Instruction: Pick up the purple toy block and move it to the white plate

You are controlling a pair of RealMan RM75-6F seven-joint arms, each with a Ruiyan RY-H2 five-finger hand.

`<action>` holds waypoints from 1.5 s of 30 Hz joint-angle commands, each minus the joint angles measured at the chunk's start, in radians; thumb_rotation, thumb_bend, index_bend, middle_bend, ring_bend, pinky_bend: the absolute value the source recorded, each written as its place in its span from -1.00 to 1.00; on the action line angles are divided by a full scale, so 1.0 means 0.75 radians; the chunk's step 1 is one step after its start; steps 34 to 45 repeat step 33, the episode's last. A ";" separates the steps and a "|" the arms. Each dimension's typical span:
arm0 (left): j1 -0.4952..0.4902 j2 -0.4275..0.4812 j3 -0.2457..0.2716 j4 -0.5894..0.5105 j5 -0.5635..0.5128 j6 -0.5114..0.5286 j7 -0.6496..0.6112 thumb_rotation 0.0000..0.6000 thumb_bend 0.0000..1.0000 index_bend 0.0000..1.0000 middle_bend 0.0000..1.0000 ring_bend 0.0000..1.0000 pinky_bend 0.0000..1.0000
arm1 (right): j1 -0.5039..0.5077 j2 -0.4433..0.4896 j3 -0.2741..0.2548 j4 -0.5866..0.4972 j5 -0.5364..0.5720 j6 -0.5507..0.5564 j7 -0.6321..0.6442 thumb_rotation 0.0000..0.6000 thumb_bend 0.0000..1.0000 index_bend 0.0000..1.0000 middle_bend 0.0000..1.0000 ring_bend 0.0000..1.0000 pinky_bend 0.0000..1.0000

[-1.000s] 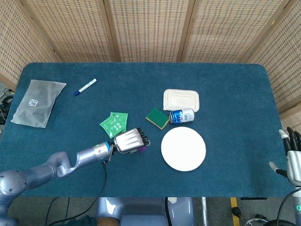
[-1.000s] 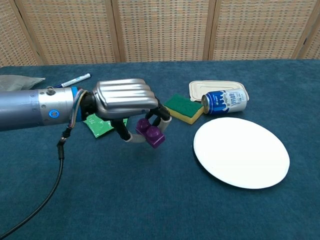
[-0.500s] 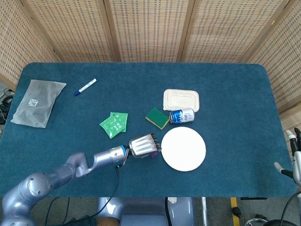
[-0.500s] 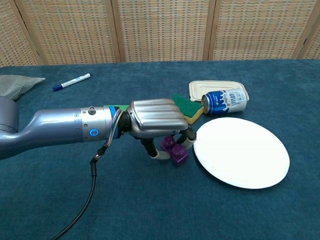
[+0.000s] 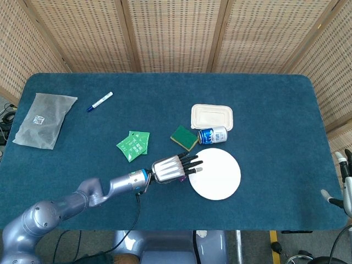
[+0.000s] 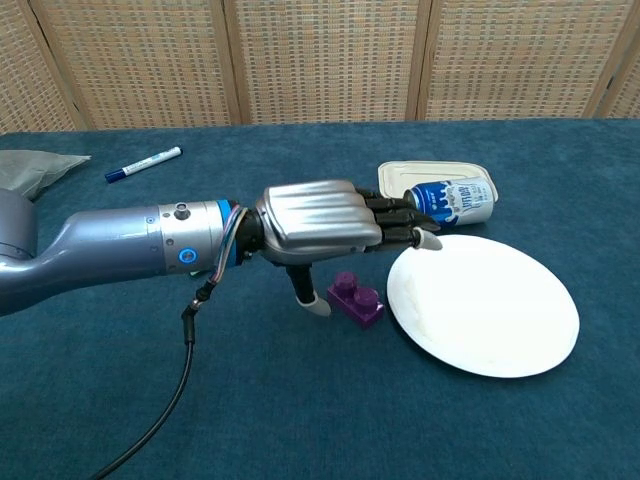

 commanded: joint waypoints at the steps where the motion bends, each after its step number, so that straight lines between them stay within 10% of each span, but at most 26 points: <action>1: 0.011 0.051 -0.010 -0.041 0.000 0.066 -0.009 1.00 -0.98 -1.00 -1.00 -1.00 -0.74 | -0.001 0.001 -0.001 -0.004 -0.004 0.002 0.000 1.00 -1.00 -0.86 -1.00 -1.00 -1.00; 9: 0.098 0.348 -0.086 -0.279 -0.110 0.191 0.048 1.00 -1.00 -1.00 -1.00 -1.00 -0.98 | -0.004 0.005 -0.011 -0.020 -0.026 0.012 -0.010 1.00 -1.00 -0.86 -1.00 -1.00 -1.00; 13: 0.317 0.702 -0.160 -0.671 -0.483 0.095 0.229 1.00 -1.00 -1.00 -1.00 -1.00 -1.00 | -0.003 0.006 -0.020 -0.028 -0.041 0.009 -0.011 1.00 -1.00 -0.86 -1.00 -1.00 -1.00; 22: 0.680 1.017 -0.152 -1.161 -0.937 0.285 0.499 1.00 -1.00 -1.00 -1.00 -1.00 -1.00 | 0.005 0.001 -0.031 -0.037 -0.062 0.000 -0.027 1.00 -1.00 -0.86 -1.00 -1.00 -1.00; 31: 1.055 1.082 -0.059 -1.340 -0.976 0.624 0.385 1.00 -0.99 -1.00 -1.00 -1.00 -1.00 | 0.010 0.004 -0.055 -0.060 -0.122 0.004 -0.029 1.00 -1.00 -0.86 -1.00 -1.00 -1.00; 45: 1.082 1.083 -0.051 -1.334 -0.952 0.639 0.369 1.00 -0.99 -1.00 -1.00 -1.00 -1.00 | 0.009 0.007 -0.058 -0.061 -0.131 0.009 -0.024 1.00 -1.00 -0.86 -1.00 -1.00 -1.00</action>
